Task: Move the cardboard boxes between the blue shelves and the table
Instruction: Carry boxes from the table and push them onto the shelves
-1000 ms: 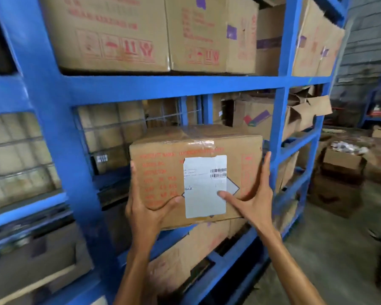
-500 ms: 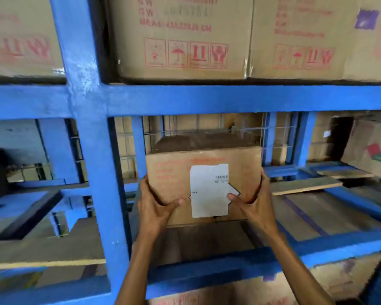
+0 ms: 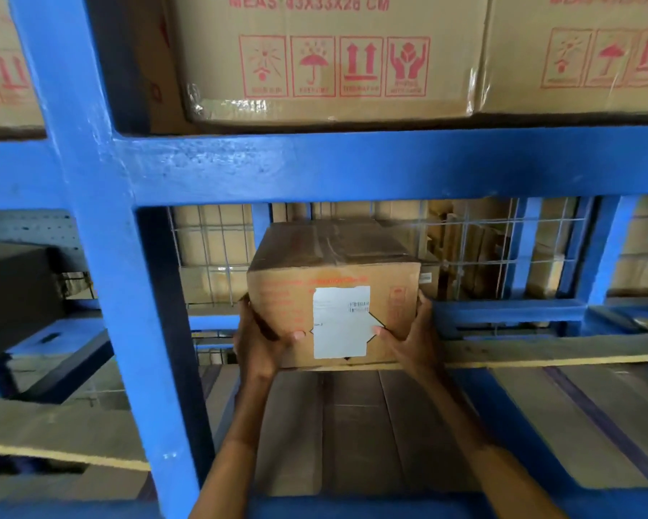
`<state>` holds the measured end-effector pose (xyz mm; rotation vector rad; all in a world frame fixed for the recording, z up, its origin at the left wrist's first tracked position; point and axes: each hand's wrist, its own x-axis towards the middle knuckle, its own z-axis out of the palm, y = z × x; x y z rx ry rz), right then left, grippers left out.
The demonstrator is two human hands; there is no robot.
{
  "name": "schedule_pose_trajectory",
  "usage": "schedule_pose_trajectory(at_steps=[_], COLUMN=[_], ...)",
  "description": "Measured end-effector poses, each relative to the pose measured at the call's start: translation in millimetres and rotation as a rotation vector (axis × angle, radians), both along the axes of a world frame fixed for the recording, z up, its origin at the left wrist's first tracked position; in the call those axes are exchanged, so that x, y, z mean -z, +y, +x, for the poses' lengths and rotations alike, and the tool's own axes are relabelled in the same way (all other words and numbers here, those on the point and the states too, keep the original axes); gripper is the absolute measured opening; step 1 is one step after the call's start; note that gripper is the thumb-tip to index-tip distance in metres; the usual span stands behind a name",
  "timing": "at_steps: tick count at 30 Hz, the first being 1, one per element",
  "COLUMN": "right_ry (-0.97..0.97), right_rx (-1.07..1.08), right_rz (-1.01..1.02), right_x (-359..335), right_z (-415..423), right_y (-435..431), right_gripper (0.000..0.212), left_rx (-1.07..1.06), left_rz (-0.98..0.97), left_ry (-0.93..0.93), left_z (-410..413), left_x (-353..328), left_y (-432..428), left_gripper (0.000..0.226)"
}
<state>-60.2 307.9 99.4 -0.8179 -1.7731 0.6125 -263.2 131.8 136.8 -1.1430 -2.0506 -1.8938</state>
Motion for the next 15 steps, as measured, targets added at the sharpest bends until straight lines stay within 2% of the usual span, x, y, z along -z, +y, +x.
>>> schedule_pose_trajectory(at_steps=[3, 7, 15], right_ry=[0.016, 0.006, -0.005], right_rx=[0.020, 0.110, -0.016], right_rz=[0.029, 0.061, -0.021], right_x=[9.6, 38.2, 36.1], right_z=[7.8, 11.0, -19.3], right_y=[13.8, 15.4, 16.8], right_gripper=[0.104, 0.108, 0.108], left_rx=[0.059, 0.071, 0.005], left_rz=[-0.003, -0.029, -0.055], left_ry=[-0.017, -0.021, -0.033], left_z=[4.2, 7.5, -26.3], left_x=[3.2, 27.3, 49.5], left_y=[14.6, 24.1, 31.4], left_gripper=[0.111, 0.107, 0.100])
